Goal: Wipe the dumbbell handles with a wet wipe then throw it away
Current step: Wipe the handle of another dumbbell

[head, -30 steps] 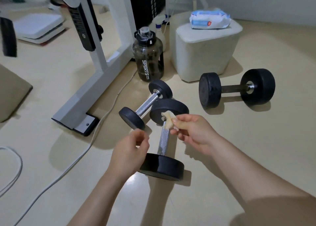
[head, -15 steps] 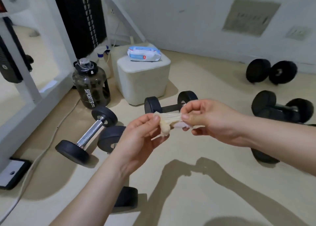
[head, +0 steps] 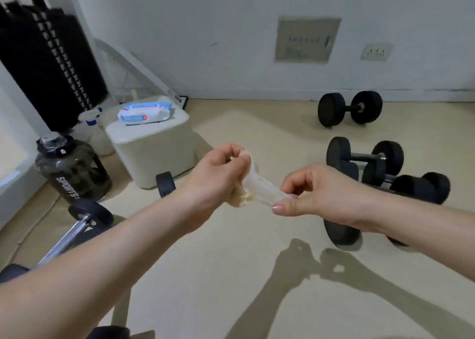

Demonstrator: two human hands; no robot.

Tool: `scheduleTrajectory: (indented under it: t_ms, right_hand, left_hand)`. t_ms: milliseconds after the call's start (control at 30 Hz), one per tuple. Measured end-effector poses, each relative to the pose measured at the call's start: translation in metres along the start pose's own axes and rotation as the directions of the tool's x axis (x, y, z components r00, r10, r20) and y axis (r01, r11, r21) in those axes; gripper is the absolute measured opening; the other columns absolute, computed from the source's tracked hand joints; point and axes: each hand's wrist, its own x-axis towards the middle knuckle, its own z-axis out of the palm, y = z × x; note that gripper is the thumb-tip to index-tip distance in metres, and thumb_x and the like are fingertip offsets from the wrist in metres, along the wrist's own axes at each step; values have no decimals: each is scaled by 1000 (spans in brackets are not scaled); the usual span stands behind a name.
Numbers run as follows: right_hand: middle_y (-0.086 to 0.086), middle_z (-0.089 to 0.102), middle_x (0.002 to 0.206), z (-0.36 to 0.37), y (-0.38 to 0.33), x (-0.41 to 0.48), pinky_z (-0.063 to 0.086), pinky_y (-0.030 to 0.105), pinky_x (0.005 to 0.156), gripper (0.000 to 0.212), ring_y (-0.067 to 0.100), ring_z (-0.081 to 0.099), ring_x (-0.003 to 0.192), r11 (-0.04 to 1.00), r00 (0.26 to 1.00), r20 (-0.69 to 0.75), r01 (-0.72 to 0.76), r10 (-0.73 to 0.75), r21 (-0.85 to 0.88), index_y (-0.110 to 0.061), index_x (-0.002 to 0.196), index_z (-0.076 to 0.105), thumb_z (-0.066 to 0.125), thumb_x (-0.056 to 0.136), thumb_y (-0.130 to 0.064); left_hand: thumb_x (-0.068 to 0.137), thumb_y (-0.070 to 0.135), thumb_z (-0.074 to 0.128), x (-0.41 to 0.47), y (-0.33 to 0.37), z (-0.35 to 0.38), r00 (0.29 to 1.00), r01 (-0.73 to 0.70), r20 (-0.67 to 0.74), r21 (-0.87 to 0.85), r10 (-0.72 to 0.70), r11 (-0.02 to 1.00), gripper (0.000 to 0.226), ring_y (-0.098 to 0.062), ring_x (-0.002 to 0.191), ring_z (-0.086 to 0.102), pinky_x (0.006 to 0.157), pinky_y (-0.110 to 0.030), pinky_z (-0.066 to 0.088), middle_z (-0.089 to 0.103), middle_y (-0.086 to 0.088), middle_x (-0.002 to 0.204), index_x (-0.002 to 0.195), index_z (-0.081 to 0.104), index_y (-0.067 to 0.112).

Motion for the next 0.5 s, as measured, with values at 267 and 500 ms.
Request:
scheduleTrajectory:
  t_ms: [267,500]
  right_hand:
    - [14,64,97,-113,75,-24,53,34,67,12,23,65,82,448,997,-36,5,61,894,-9,97,57,51,90,-17]
    - [10,63,93,-177,179,-34,36,16,41,20,12,53,65,244,915,-226,147,335,958,-8,110,58,55,93,-19]
  left_hand:
    - [99,35,45,59,10,155,992,-123,-8,196,127,973,20,-17,40,44,39,-24,36,55,0,50,92,48,17]
    - [99,23,47,98,-22,287,969,-62,-245,-78,41,995,15,-12,58,56,55,-27,49,60,-3,69,88,52,13]
